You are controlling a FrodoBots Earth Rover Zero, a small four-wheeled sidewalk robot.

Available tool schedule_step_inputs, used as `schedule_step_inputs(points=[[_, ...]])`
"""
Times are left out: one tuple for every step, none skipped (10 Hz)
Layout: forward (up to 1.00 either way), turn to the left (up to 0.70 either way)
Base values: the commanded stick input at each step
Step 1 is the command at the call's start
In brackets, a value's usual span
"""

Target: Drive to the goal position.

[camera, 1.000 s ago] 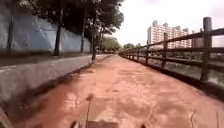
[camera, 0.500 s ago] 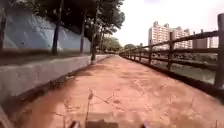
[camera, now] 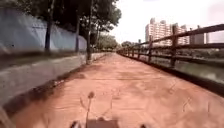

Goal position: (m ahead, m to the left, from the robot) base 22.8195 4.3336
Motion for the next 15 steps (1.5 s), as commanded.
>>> schedule_step_inputs(points=[[0.70,0.00],[0.70,0.00],[0.70,0.00],[0.70,0.00],[0.70,0.00],[0.70,0.00],[0.70,0.00],[0.70,0.00],[0.70,0.00],[0.70,0.00],[0.70,0.00],[0.70,0.00],[0.70,0.00],[0.70,0.00],[0.70,0.00]])
